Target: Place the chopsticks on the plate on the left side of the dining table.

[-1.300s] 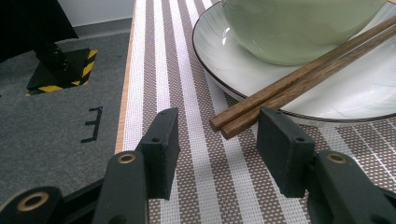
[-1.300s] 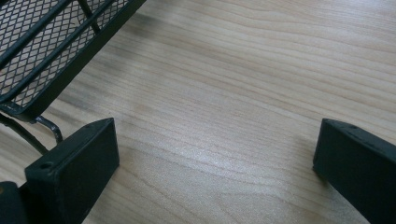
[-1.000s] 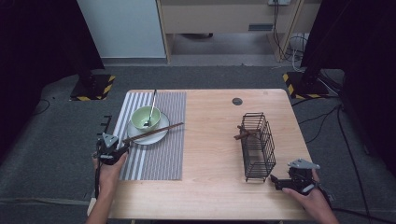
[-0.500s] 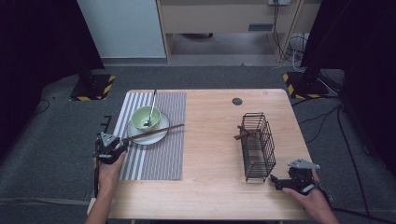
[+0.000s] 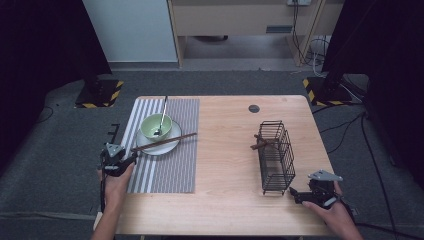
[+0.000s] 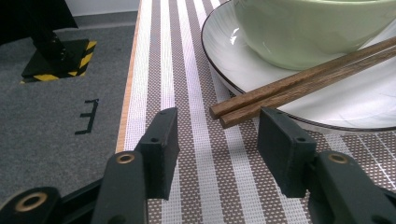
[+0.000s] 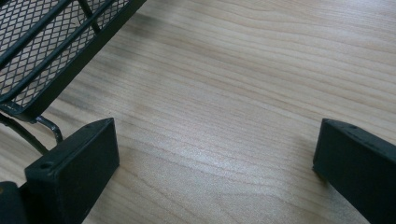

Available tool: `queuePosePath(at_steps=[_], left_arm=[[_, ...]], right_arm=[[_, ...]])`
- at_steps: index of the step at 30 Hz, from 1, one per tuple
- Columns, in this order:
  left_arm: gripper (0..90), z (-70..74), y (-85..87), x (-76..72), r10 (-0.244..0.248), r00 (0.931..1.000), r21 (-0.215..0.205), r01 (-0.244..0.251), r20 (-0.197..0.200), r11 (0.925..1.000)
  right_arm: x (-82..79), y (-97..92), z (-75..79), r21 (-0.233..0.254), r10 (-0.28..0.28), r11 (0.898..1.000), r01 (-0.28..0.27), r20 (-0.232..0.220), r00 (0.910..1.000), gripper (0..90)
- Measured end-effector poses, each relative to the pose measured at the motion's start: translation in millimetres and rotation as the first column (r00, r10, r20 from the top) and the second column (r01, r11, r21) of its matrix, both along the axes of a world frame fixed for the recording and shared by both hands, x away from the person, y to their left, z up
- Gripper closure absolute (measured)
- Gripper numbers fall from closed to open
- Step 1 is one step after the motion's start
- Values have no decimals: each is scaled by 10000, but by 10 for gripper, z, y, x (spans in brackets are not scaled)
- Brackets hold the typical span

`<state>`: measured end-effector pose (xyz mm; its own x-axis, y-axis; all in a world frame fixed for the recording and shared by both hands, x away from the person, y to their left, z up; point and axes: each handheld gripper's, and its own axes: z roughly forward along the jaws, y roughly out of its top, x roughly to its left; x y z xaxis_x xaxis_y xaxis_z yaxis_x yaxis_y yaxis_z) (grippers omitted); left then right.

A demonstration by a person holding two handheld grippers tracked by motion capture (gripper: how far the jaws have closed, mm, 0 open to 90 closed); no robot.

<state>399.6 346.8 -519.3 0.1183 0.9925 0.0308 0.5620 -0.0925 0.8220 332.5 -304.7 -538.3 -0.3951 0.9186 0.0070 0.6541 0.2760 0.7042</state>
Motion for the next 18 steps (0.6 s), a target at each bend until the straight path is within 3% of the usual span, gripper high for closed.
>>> queuePosePath(at_steps=[5,9,18], left_arm=[[472,3,7,-7,-1,10000,-8,1,10,10000],[443,22,20,-47,1,10000,-325,1,68,9995],[422,44,-8,-121,-98,9999,-201,95,-142,9998]], right_arm=[[0,0,0,-2,0,10000,0,2,10000,4],[0,0,0,-1,1,10000,-1,-1,10000,4],[9,4,0,-17,-22,10000,22,1,10000,4]])
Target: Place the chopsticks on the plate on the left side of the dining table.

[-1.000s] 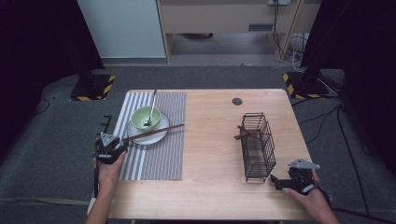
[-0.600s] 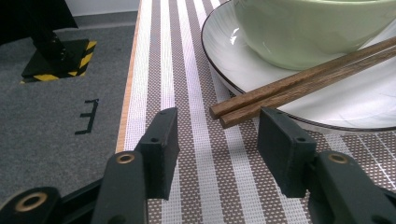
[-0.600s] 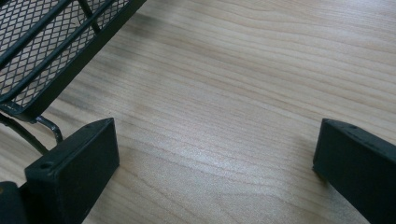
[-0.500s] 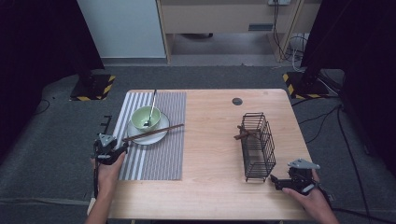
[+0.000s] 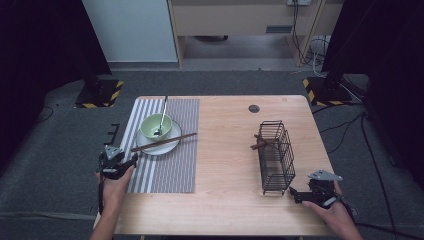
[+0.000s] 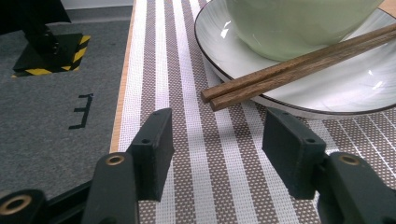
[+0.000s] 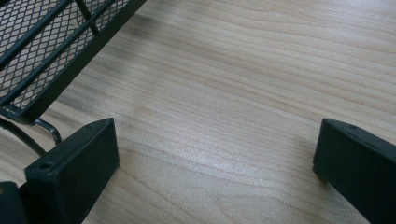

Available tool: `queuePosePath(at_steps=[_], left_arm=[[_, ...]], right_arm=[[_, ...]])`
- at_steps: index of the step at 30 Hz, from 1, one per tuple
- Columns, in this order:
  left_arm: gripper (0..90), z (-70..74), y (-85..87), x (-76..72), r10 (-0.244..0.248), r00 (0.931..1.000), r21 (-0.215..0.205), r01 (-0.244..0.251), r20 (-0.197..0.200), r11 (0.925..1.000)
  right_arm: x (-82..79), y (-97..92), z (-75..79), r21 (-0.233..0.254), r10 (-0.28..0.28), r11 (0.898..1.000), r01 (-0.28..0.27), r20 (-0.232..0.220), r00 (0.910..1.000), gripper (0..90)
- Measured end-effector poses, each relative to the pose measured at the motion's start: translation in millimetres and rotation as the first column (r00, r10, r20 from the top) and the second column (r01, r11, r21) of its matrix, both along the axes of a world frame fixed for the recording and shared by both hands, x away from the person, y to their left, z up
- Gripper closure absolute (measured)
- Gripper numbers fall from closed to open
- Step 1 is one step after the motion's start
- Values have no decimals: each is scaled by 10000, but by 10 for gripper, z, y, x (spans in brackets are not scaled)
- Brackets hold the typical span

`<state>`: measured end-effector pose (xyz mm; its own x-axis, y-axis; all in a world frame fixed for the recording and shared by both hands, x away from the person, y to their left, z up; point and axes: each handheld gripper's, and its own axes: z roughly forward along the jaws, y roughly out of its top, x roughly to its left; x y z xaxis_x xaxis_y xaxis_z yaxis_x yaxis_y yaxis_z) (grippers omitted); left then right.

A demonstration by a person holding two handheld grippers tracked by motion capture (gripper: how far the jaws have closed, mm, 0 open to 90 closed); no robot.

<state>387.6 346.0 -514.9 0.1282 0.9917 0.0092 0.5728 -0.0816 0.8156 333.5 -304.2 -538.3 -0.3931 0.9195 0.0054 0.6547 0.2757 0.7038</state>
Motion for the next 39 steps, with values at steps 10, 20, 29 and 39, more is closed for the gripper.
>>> queuePosePath(at_steps=[10,20,29,39], left_arm=[[358,58,-68,36,-83,9999,201,81,103,9998],[409,38,-75,98,-139,9999,362,140,-39,9992],[435,7,-45,137,-90,9998,563,101,-186,9984],[468,-32,-23,179,-4,10000,529,9,-93,9986]], right_arm=[[6,-3,0,-9,82,10000,-82,-1,10000,4],[6,-6,0,-21,111,9999,-111,12,9999,4],[6,-7,0,-27,118,9999,-118,25,9999,4],[6,-7,0,-18,121,9999,-121,17,9999,4]])
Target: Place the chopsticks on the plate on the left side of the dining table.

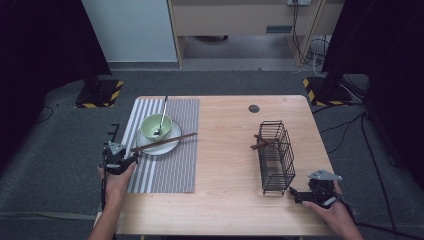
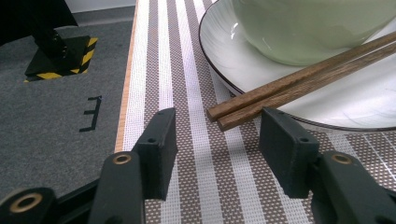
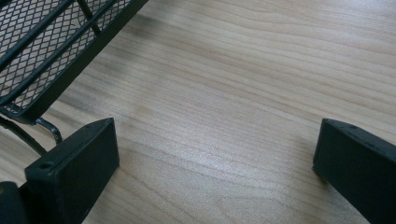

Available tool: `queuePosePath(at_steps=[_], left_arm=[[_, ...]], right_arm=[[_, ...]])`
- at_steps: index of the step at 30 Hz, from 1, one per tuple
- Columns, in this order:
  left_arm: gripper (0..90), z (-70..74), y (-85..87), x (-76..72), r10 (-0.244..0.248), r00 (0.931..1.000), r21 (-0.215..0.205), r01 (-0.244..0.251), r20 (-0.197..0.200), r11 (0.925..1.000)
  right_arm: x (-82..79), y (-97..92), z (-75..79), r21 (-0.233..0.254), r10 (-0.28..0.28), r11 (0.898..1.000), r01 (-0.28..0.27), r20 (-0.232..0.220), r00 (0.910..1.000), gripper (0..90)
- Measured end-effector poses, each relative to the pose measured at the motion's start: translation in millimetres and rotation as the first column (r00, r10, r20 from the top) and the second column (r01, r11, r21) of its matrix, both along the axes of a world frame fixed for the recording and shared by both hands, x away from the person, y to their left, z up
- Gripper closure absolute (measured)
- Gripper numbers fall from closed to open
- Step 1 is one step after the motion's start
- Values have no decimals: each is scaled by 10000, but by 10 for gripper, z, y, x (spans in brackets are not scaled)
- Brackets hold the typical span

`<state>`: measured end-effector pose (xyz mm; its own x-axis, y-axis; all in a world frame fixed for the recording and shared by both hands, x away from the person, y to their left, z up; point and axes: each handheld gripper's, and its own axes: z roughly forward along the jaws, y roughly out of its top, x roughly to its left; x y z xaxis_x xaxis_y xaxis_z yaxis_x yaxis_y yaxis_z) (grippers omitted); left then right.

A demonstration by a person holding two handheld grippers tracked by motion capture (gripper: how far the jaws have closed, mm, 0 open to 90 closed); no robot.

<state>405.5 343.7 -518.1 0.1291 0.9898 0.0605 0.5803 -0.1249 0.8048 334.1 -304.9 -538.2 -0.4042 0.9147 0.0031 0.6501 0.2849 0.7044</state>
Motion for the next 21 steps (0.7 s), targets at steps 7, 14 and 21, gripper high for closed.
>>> queuePosePath(at_steps=[7,14,21], left_arm=[[515,-22,22,42,-17,9999,-41,17,108,10000],[571,-24,53,79,41,9999,-141,-40,139,9999],[589,-15,59,103,-29,9998,-18,29,219,10000]], right_arm=[[0,1,0,6,-5,10000,5,-4,10000,4],[0,0,0,3,-2,10000,2,-1,10000,4],[-2,1,0,13,-19,10000,19,-1,10000,4]])
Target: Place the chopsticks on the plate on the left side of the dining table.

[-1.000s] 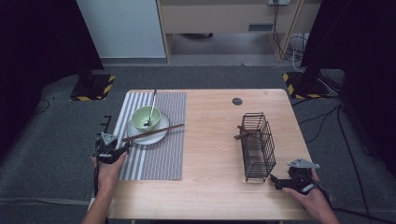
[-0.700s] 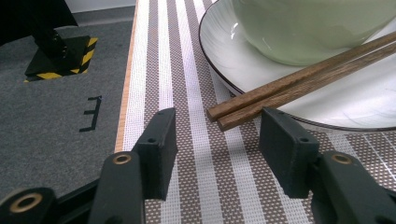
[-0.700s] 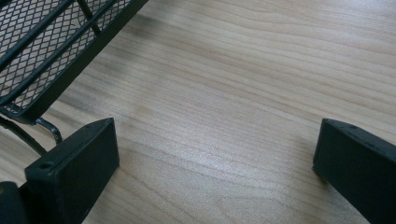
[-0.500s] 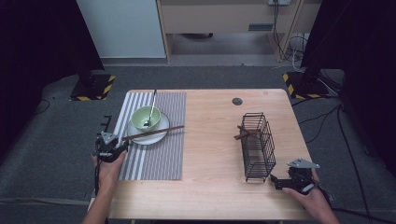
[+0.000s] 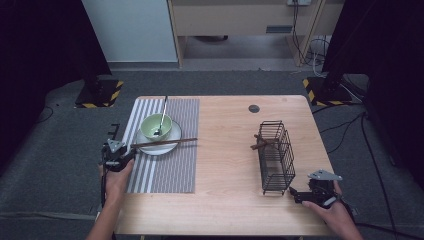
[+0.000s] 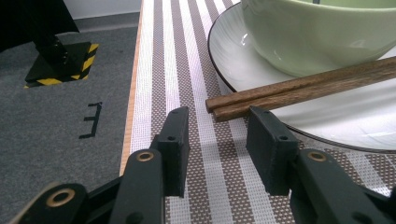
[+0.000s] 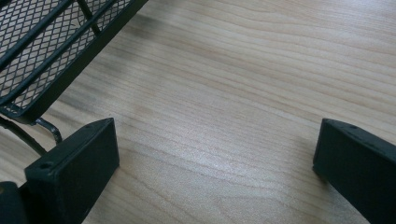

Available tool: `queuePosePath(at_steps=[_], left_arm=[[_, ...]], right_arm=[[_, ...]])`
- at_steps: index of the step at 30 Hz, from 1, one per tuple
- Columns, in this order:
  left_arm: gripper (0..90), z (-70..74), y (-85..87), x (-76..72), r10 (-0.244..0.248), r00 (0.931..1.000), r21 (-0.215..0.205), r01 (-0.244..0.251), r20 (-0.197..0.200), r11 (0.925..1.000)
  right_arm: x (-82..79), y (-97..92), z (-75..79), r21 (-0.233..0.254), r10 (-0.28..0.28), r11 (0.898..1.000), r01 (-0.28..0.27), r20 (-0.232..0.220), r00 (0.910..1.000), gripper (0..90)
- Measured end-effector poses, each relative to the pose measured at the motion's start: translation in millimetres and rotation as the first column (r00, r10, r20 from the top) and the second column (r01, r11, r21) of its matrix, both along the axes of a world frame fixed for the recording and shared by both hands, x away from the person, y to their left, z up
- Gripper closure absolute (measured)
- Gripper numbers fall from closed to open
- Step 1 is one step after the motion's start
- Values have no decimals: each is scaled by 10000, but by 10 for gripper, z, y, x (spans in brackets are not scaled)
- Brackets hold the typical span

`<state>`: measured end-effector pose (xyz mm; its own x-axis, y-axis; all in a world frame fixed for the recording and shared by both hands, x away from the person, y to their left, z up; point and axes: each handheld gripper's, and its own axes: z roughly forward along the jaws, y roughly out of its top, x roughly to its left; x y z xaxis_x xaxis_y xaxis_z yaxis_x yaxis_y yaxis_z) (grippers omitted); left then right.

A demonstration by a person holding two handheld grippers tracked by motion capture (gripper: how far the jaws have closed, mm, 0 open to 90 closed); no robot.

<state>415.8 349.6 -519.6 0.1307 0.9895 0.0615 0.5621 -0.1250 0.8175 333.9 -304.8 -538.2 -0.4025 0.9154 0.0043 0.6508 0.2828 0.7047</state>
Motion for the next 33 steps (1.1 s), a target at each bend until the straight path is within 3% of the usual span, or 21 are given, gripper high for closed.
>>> queuePosePath(at_steps=[14,33], left_arm=[[624,-3,20,33,-112,9997,-6,113,204,9999],[593,-27,32,72,-88,9996,-40,89,252,10000]], right_arm=[[-4,4,-1,9,-65,10000,65,-10,10000,4],[-5,5,-1,8,-84,10000,84,-6,10000,4]])
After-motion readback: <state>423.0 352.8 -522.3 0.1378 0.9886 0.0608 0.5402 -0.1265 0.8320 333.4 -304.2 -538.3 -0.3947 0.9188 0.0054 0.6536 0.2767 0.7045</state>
